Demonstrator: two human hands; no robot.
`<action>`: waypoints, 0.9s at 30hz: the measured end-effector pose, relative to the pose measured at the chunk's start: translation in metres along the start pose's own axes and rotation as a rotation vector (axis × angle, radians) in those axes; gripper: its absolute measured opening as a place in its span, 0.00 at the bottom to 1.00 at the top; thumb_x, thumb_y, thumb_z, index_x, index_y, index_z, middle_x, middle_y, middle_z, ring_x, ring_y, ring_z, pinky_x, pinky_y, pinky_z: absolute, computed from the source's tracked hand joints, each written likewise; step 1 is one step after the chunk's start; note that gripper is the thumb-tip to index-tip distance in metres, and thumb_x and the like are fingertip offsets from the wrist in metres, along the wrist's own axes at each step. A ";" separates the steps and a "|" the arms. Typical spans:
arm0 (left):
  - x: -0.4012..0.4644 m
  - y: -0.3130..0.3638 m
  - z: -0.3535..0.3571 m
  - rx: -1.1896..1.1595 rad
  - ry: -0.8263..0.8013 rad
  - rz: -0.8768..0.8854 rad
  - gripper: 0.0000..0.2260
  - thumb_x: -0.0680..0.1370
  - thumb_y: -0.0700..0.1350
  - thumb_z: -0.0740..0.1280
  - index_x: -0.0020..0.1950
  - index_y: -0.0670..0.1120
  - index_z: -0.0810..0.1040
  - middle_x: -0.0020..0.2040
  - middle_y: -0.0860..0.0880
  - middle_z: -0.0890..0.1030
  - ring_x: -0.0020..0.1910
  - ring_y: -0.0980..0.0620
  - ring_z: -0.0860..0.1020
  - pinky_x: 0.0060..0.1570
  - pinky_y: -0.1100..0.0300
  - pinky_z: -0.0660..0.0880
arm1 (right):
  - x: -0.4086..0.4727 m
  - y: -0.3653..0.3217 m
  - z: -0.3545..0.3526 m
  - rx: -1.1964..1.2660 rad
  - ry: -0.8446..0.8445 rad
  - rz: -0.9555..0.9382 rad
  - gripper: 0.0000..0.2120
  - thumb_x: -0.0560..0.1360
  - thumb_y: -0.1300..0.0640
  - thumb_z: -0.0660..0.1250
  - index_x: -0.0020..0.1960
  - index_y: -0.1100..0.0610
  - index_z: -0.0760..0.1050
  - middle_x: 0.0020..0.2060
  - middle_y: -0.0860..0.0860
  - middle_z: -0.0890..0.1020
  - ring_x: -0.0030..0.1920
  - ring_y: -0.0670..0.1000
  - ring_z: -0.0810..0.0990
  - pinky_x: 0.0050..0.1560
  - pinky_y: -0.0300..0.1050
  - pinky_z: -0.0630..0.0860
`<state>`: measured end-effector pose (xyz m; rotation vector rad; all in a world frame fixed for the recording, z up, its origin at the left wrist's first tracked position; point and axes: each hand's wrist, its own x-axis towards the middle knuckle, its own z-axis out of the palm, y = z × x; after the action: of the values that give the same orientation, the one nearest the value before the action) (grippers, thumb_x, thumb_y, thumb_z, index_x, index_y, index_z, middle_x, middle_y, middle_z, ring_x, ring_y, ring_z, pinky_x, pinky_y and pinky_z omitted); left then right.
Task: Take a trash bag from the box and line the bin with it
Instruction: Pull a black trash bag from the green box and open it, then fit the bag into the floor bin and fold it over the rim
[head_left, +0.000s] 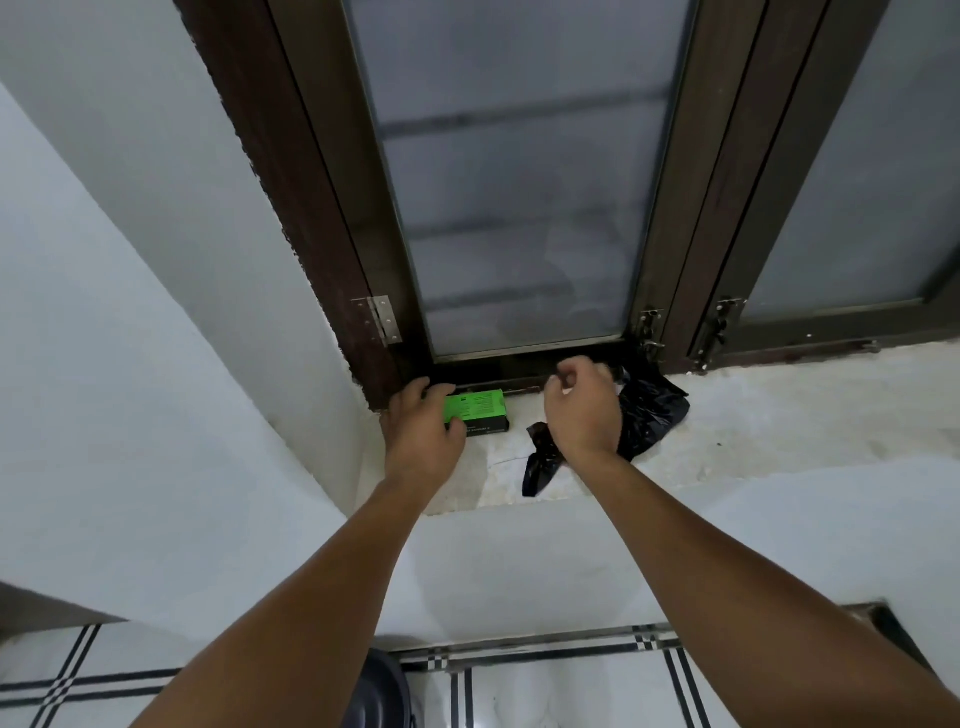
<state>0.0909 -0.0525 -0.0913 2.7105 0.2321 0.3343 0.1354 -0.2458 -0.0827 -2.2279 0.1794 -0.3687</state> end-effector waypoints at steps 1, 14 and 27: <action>0.000 0.006 0.001 0.007 0.016 0.042 0.21 0.78 0.46 0.68 0.71 0.49 0.75 0.73 0.45 0.70 0.71 0.42 0.67 0.69 0.47 0.64 | 0.003 0.003 -0.005 -0.043 0.062 -0.004 0.11 0.79 0.54 0.67 0.60 0.54 0.77 0.55 0.53 0.77 0.52 0.53 0.78 0.44 0.45 0.74; -0.016 0.091 0.049 0.101 -0.183 0.300 0.17 0.77 0.60 0.67 0.63 0.56 0.80 0.65 0.52 0.76 0.66 0.49 0.70 0.64 0.50 0.63 | 0.046 0.065 -0.056 -0.276 -0.006 0.190 0.19 0.80 0.50 0.66 0.69 0.53 0.73 0.64 0.60 0.72 0.63 0.63 0.72 0.59 0.55 0.73; -0.051 0.095 0.055 0.220 -0.258 0.235 0.25 0.80 0.42 0.63 0.77 0.53 0.67 0.56 0.47 0.81 0.58 0.44 0.76 0.56 0.53 0.70 | 0.018 0.079 -0.039 -0.322 -0.316 0.049 0.24 0.75 0.65 0.67 0.69 0.54 0.70 0.56 0.57 0.82 0.59 0.61 0.79 0.53 0.51 0.77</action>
<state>0.0670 -0.1691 -0.1121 2.9667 -0.1327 0.0213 0.1396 -0.3282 -0.1171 -2.5581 0.1292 0.0476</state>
